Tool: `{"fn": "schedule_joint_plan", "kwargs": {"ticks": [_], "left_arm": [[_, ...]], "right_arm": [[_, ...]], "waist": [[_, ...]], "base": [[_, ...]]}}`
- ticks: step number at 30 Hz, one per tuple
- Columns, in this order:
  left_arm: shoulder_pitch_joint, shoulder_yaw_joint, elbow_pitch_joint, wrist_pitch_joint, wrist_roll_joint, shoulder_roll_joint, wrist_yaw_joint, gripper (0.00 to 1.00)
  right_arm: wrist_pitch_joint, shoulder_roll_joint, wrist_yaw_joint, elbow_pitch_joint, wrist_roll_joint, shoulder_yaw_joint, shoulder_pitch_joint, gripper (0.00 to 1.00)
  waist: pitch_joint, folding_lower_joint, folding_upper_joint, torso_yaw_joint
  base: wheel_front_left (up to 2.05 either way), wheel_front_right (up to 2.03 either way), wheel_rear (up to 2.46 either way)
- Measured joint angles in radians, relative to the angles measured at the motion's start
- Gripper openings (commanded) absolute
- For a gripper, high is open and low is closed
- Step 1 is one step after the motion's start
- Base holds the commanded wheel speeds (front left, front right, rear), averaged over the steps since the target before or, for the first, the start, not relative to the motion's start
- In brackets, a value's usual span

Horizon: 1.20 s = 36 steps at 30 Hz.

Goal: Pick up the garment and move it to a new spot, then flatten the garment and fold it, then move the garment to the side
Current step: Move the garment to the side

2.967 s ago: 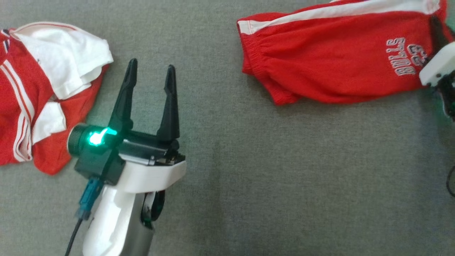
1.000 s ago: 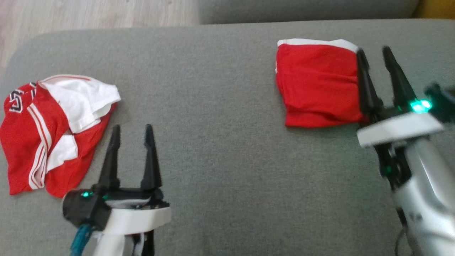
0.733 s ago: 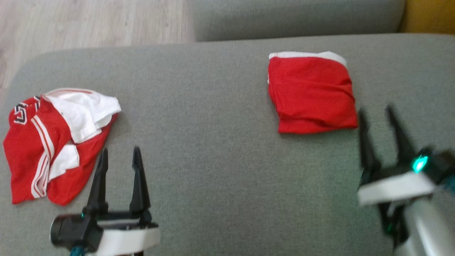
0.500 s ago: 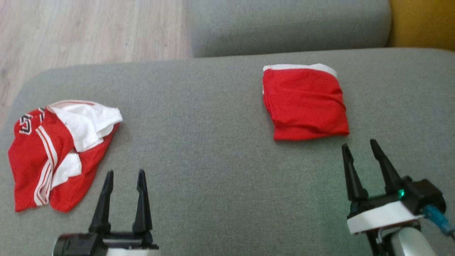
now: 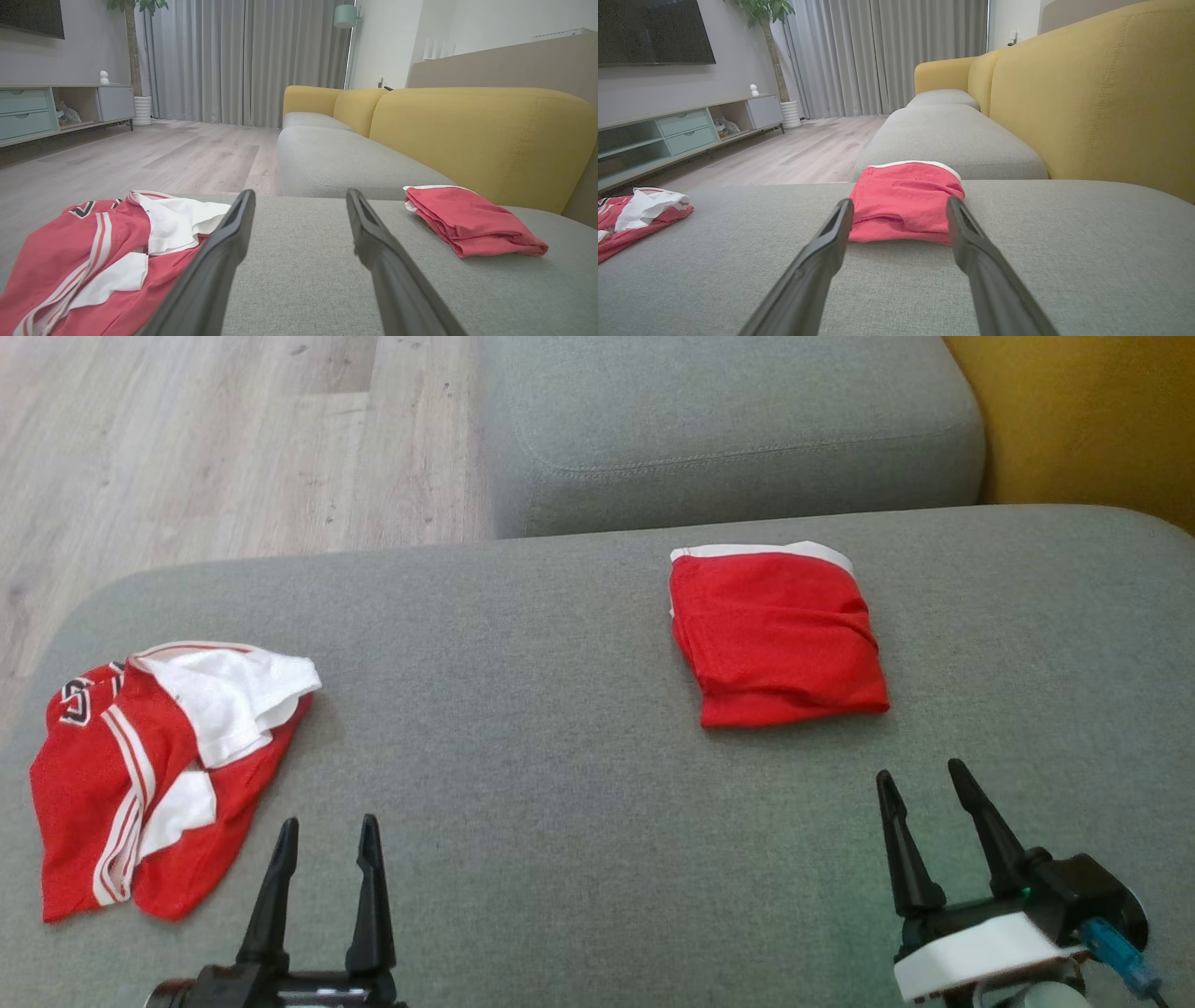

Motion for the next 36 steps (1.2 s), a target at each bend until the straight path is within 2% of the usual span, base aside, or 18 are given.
{"fn": "schedule_joint_plan", "kwargs": {"ticks": [31,36], "left_arm": [[0.018,-0.002,0.012,0.000,0.000,0.000,0.008,1.00],[0.017,-0.003,0.001,0.000,0.000,0.000,0.029,1.00]], "right_arm": [[0.000,0.014,0.000,0.025,-0.012,-0.026,0.017,1.00],[0.000,0.016,0.000,0.040,-0.017,-0.045,0.001,1.00]], "waist": [[0.015,0.0001,0.0000,-0.031],[0.046,0.0001,0.0000,-0.021]], "base": [[0.00,0.00,0.00],[0.00,0.00,0.00]]}}
